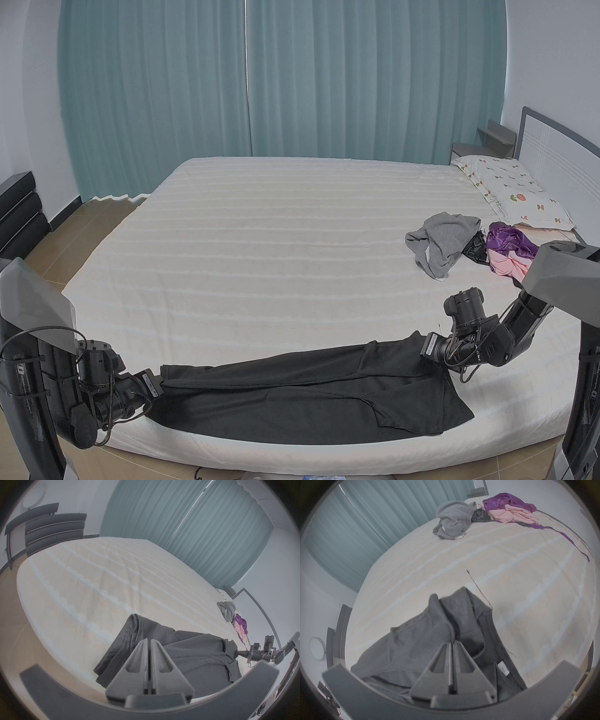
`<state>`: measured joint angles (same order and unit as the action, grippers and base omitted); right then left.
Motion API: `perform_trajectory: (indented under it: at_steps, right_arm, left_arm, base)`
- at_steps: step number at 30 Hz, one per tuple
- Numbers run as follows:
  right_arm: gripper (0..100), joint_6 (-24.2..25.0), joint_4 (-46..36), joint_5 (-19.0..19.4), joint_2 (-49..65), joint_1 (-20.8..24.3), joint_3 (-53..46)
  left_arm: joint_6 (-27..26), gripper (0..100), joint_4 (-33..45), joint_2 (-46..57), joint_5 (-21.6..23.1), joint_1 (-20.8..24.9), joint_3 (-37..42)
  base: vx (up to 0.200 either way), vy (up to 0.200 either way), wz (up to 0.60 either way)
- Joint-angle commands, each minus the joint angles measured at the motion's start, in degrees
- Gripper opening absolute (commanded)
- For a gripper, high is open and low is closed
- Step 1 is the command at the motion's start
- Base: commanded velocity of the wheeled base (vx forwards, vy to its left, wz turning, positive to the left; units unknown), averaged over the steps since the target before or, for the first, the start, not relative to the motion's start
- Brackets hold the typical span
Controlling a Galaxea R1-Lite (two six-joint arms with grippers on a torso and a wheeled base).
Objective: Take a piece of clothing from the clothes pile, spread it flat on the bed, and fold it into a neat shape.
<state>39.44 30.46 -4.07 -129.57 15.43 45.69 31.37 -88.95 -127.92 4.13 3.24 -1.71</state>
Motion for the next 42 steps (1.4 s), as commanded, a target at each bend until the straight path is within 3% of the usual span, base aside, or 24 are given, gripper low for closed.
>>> perform_trajectory:
  at_steps: [1, 17, 30, 42]
  right_arm:
    - [0, 0.11, -0.58, 0.12, 2.40, -1.20, 0.89]
    - [0, 3.98, -2.87, 0.12, 5.03, -3.48, 8.89]
    - [0, 4.60, -5.33, -0.15, 4.07, -3.57, 16.62]
    - [0, 5.21, -5.68, -0.06, 3.89, -4.18, 18.12]
  left_arm:
    - [0.01, 0, -0.96, 0.04, -1.23, -0.08, -1.90]
    - [-1.40, 0, -0.08, -0.05, -3.52, -1.57, -16.14]
    - [-0.96, 0, 10.47, -0.32, -4.40, -2.54, -31.16]
    - [-1.04, 0, 11.35, -1.72, -5.63, -2.54, -36.70]
  base:
    - [0.000, 0.000, 0.00]
    - [0.000, 0.000, 0.00]
    - [0.000, 0.000, 0.00]
    - [0.000, 0.000, 0.00]
